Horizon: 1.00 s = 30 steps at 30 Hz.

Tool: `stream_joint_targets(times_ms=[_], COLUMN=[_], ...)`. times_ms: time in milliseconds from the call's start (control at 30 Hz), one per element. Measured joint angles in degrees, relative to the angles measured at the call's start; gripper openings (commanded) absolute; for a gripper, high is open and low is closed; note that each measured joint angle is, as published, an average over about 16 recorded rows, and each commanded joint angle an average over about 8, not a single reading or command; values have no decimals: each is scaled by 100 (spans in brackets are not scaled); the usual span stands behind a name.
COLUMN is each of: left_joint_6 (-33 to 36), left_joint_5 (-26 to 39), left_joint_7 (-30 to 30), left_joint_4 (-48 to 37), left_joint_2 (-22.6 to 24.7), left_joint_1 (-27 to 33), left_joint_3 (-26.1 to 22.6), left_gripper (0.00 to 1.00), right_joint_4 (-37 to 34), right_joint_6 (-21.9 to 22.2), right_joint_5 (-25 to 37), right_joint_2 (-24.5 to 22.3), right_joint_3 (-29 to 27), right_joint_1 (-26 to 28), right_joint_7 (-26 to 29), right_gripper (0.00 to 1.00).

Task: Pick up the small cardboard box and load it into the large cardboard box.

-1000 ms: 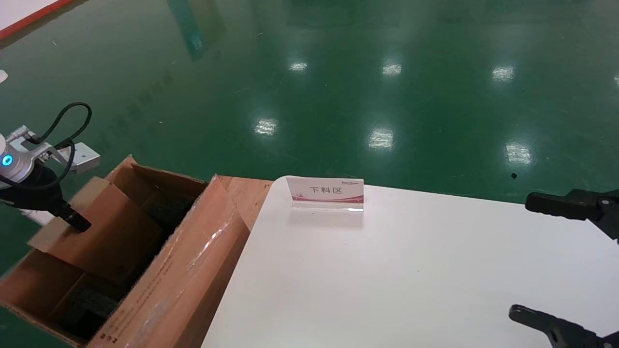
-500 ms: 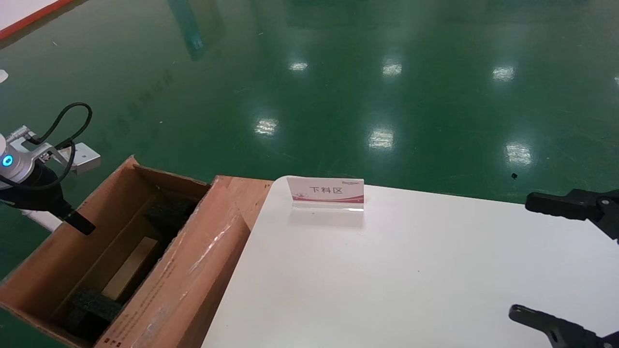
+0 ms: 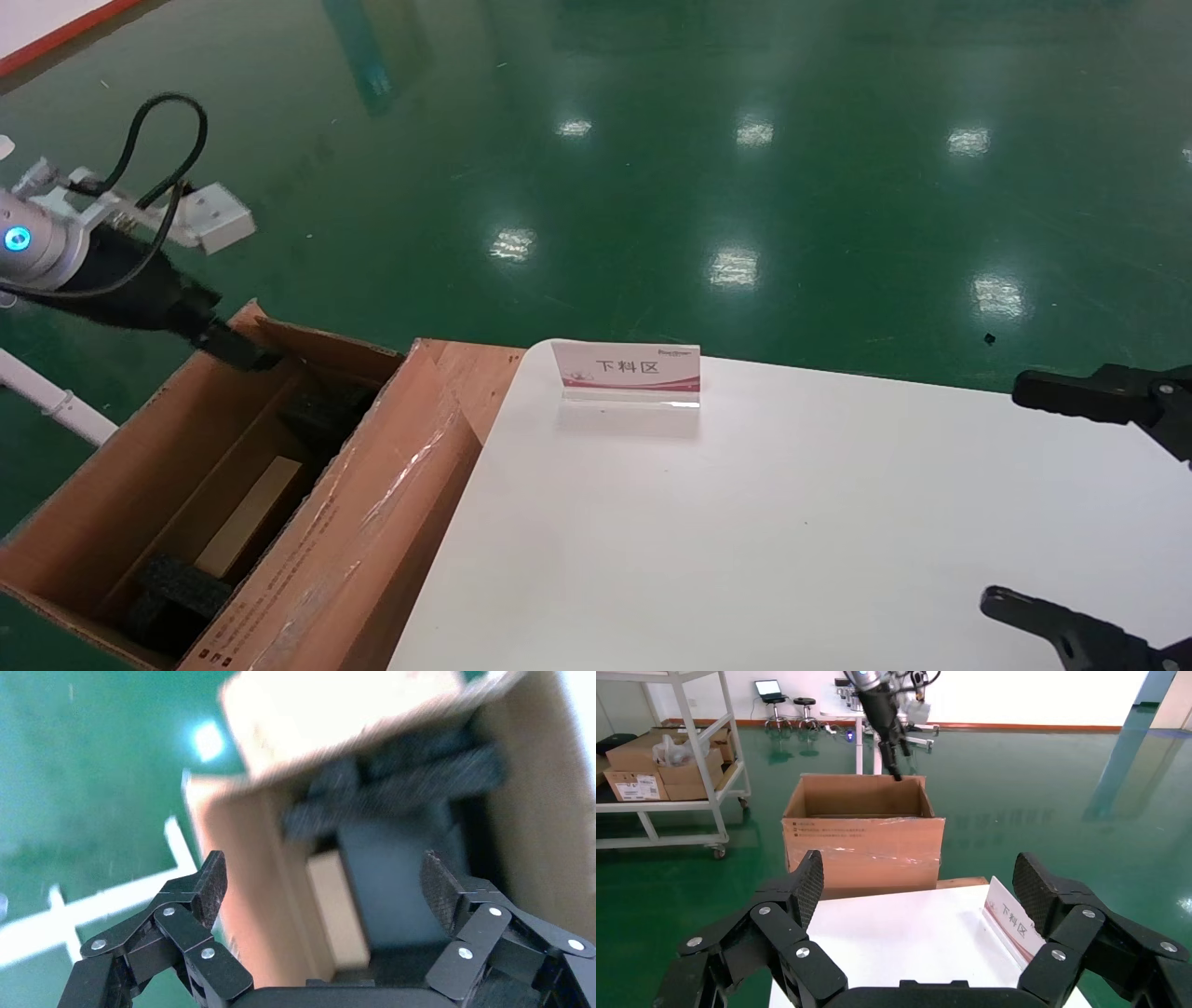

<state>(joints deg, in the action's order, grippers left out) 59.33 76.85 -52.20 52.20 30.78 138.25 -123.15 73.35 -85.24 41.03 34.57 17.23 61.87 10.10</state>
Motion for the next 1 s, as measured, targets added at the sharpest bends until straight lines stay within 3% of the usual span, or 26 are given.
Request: stream_joint_targets(times_ms=[300,533,767,1000], left_joint_6=[-448,-622,-487,-146], left_joint_5=[-215,-292,-480,-813], left_joint_7=[229,266,473,878], left_joint_4=[1173,1596,1692,1743], left_joint_2=[-478,-648,-617,-504], left_joint_1=[413,448,16,-830], left_joint_3=[337,533,1120,2179], left_gripper=[100,100,100,100], right_joint_4=[-1,-2,-4,-6], right_joint_6=[1,2,2,2], right_joint_5=[-1,-1,-2,-3], right_joint_2=[-1,-1,-1,-2], right_joint_3=[1,1,2,4], right_joint_1=[0,0,1,2], right_joint_7=[-1,-2,-3,-5], right_gripper=[100,100,100,100])
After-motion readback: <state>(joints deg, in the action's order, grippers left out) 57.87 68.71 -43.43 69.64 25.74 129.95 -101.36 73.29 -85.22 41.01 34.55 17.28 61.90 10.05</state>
